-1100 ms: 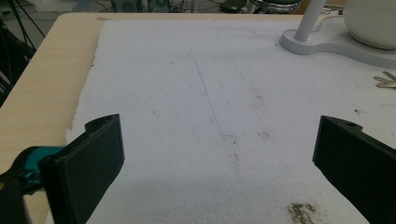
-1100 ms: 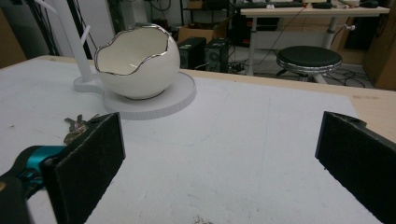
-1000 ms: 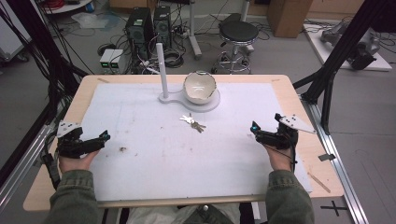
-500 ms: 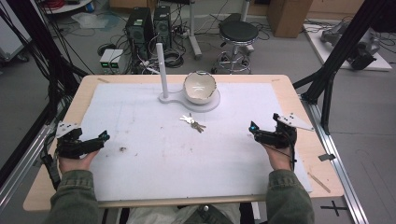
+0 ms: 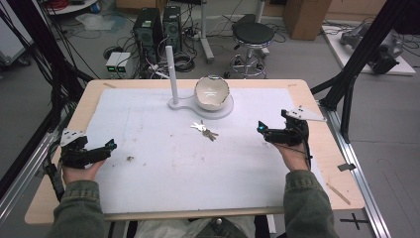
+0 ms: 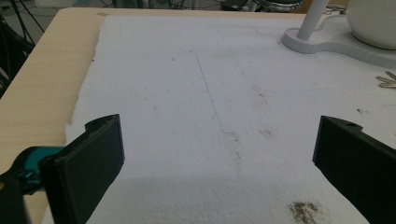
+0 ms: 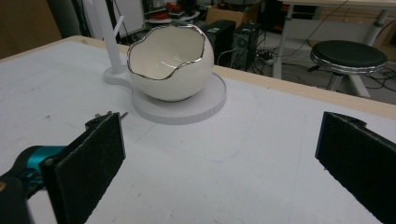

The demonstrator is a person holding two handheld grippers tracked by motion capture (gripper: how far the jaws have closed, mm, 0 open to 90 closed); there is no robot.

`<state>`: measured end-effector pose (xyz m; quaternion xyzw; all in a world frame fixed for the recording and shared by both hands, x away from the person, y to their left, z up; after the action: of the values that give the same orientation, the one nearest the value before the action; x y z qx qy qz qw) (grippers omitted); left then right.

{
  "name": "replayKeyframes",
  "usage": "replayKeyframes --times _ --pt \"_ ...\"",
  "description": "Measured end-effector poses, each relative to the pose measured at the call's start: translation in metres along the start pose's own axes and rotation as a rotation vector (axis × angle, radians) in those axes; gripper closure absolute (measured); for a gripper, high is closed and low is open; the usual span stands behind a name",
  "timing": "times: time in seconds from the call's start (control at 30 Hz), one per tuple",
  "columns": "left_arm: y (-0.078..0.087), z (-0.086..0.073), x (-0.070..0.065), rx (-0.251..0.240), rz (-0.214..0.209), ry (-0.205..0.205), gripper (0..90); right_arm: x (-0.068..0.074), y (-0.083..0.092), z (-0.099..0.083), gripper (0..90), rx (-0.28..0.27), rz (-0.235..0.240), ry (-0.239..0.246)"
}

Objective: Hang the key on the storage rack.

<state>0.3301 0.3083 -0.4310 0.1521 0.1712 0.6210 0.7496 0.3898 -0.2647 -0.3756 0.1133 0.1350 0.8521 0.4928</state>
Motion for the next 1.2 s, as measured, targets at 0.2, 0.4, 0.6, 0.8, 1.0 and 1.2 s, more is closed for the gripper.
replayKeyframes --times 0.2,0.4,0.6,0.8,1.0,1.2 --pt "-0.001 0.000 -0.001 -0.003 -0.008 -0.007 2.5 0.004 -0.014 0.009 0.5 0.045 0.018 0.040" --pt "-0.001 0.000 0.000 -0.001 -0.008 -0.005 2.5 0.009 -0.027 0.014 0.5 0.078 0.035 0.062" --pt "-0.001 0.000 0.000 0.004 -0.007 -0.004 2.5 0.018 -0.042 0.025 0.5 0.107 0.059 0.089" --pt "-0.002 0.000 0.000 0.008 -0.005 0.002 2.5 0.026 -0.059 0.029 0.5 0.157 0.074 0.123" --pt "-0.001 0.000 0.000 0.006 -0.007 0.003 2.5 0.037 -0.076 0.035 0.5 0.191 0.131 0.133" --pt "-0.002 0.000 0.001 0.001 -0.010 0.012 2.5 0.047 -0.089 0.038 0.5 0.218 0.159 0.153"
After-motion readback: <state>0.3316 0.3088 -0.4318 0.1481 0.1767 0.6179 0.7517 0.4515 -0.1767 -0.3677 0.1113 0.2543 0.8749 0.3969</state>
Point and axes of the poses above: each handheld gripper's, and its own axes: y roughly backward along the jaws, z roughly out of its top, x roughly to its left, the point moved 3 cm from there along -y, roughly forward along the jaws, and after that the axes turned 3 degrees about -y, right-handed, at the moved point
